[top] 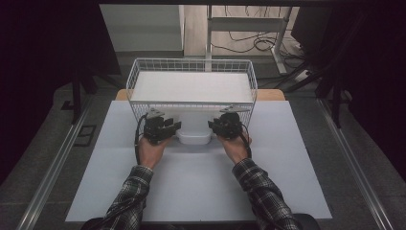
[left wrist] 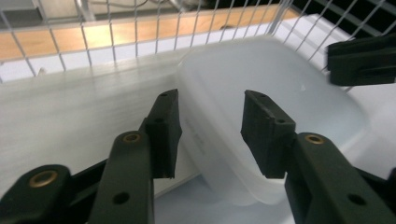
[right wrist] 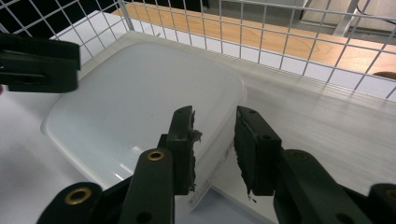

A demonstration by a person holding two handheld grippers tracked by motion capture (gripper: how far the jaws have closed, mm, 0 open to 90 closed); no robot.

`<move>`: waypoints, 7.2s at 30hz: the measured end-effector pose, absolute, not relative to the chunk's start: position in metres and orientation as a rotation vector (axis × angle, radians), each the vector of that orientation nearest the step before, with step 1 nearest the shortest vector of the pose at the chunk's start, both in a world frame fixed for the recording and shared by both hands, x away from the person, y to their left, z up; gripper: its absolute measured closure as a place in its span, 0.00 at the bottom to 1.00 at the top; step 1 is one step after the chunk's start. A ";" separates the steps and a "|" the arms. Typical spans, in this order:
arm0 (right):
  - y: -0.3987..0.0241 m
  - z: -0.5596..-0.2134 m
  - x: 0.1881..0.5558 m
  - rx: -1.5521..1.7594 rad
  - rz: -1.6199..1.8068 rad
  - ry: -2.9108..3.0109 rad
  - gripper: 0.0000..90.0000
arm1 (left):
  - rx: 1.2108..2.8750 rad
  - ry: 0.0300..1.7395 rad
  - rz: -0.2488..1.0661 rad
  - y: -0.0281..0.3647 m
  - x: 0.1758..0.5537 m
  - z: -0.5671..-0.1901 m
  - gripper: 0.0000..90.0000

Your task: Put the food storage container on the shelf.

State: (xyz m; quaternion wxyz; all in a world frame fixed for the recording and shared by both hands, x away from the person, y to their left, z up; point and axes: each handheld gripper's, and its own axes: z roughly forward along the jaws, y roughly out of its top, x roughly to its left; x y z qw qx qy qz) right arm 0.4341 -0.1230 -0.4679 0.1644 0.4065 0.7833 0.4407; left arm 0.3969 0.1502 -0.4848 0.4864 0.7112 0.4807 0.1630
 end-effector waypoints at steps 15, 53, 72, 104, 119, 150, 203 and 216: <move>-0.134 -0.458 0.398 0.999 1.345 2.341 0.99 | 1.780 1.009 0.412 0.151 0.337 -0.486 0.21; -0.104 -0.490 0.377 0.866 1.301 2.504 0.98 | 1.901 0.969 0.502 0.168 0.249 -0.521 0.02; -0.077 -0.500 0.409 0.870 1.239 2.483 0.98 | 1.904 0.978 0.480 0.166 0.252 -0.523 0.02; -0.078 -0.493 0.423 0.899 1.261 2.450 0.55 | 1.897 0.962 0.461 0.166 0.253 -0.524 0.03; -0.091 -0.477 0.397 0.863 1.320 2.472 0.23 | 1.911 0.951 0.439 0.165 0.254 -0.525 0.03; -0.136 -0.485 0.349 0.842 1.239 2.482 0.02 | 1.949 0.942 0.417 0.162 0.254 -0.527 0.03; -0.255 -0.495 0.280 1.041 1.048 2.298 0.00 | 1.910 1.089 0.480 0.231 0.217 -0.529 0.01; -0.264 -0.511 0.271 1.084 0.942 2.376 0.00 | 1.889 1.135 0.437 0.236 0.218 -0.532 0.01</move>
